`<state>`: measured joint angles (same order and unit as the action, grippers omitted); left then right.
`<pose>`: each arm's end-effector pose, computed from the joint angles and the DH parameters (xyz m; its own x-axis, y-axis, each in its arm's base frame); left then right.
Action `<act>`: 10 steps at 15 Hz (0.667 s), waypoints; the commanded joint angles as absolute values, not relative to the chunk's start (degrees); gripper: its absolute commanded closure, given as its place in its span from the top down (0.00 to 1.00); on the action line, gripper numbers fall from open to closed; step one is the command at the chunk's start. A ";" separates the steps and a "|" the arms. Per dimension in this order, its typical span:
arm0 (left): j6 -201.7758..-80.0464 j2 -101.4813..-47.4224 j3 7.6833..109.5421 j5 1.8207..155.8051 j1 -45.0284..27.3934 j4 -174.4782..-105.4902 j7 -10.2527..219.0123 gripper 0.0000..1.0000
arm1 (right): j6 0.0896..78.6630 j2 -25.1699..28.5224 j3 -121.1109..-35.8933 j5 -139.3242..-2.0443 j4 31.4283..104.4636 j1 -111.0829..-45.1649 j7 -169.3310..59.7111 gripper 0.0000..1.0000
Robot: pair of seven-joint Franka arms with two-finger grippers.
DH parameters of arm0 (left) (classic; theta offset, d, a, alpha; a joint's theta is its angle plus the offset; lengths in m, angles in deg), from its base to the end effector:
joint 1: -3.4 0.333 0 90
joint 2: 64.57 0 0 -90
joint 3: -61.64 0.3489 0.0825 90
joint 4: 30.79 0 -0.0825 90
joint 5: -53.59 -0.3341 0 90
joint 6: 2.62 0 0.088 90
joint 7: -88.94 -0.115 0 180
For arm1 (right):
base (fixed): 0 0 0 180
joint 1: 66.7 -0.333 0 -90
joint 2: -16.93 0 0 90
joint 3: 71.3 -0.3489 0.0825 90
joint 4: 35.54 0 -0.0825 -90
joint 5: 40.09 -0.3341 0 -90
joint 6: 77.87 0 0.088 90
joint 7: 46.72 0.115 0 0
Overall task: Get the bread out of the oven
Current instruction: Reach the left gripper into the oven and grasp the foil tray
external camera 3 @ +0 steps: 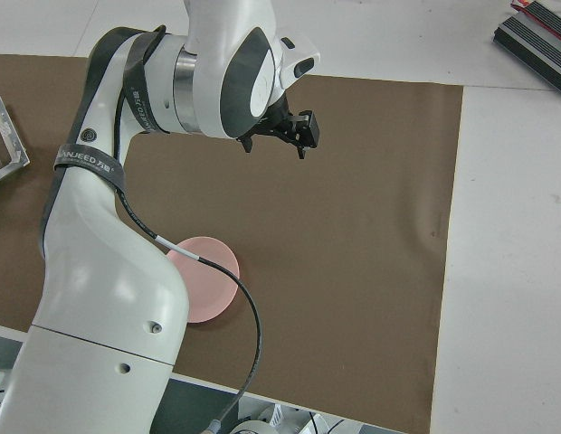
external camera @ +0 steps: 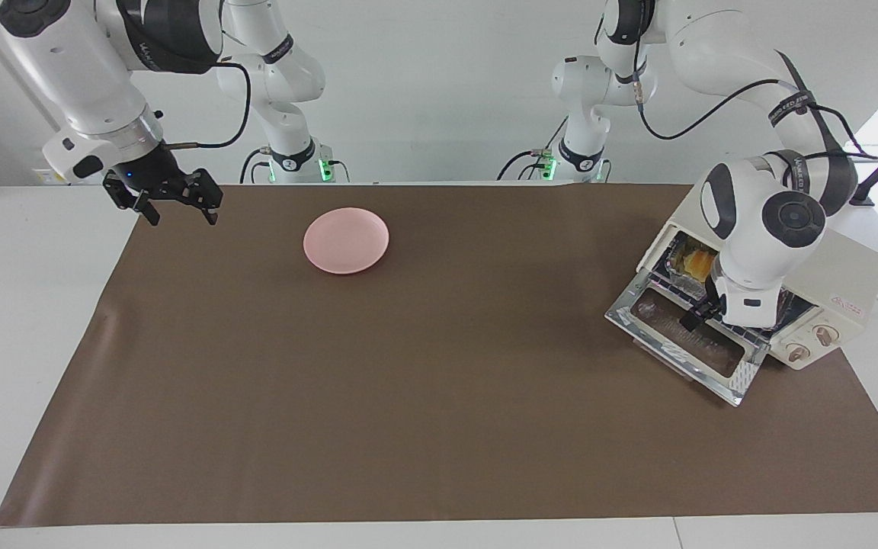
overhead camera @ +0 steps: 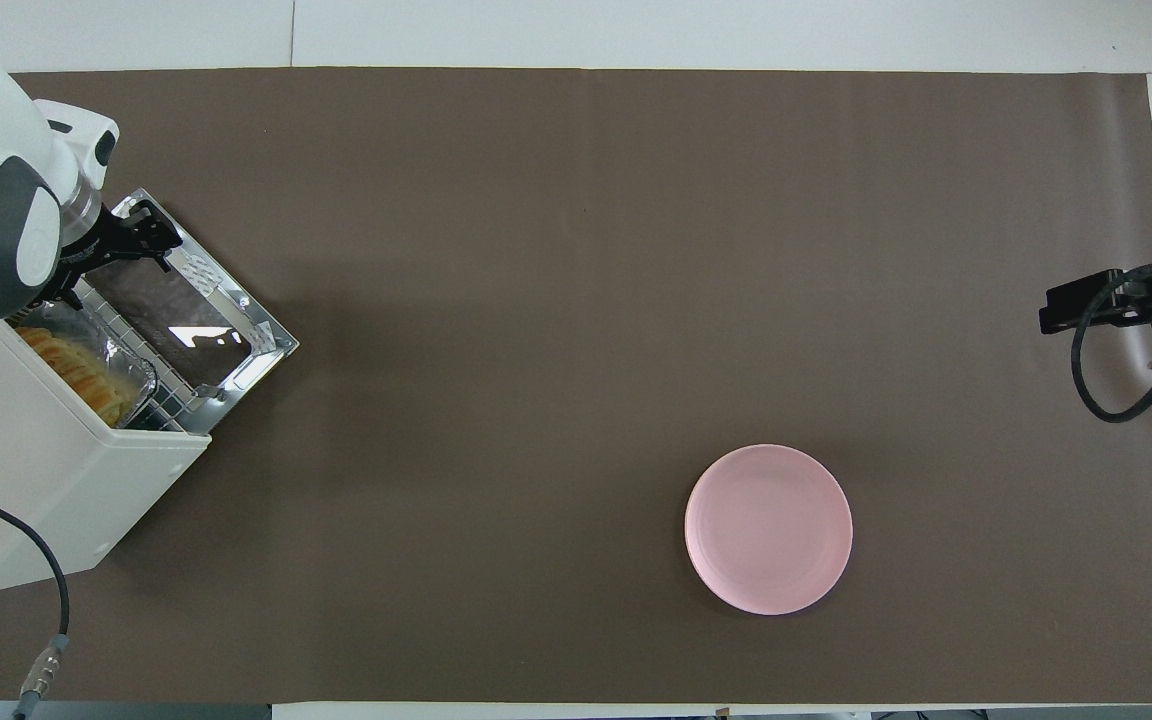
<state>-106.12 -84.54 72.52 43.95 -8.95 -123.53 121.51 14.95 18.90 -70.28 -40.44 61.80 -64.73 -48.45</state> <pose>0.6049 -0.0150 0.4577 0.8837 0.4677 -0.0171 0.4464 -0.8532 -0.2697 0.4930 -0.0252 0.6166 0.9988 -0.0222 -0.0443 -0.0226 -0.9997 -0.0080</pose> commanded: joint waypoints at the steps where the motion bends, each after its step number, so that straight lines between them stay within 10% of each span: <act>1: -108.00 -81.71 73.15 42.43 -9.87 -127.46 122.95 1.00 | 14.24 19.48 -70.42 -39.83 61.84 -64.50 -49.54 1.00; 10: -113.70 -78.46 73.15 40.76 -9.08 -135.98 123.21 1.00 | 14.15 19.48 -70.42 -39.83 61.84 -64.50 -49.54 1.00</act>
<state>-110.45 -81.40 72.85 42.24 -8.91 -131.29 122.05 14.95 18.90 -70.28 -40.44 61.80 -64.73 -48.45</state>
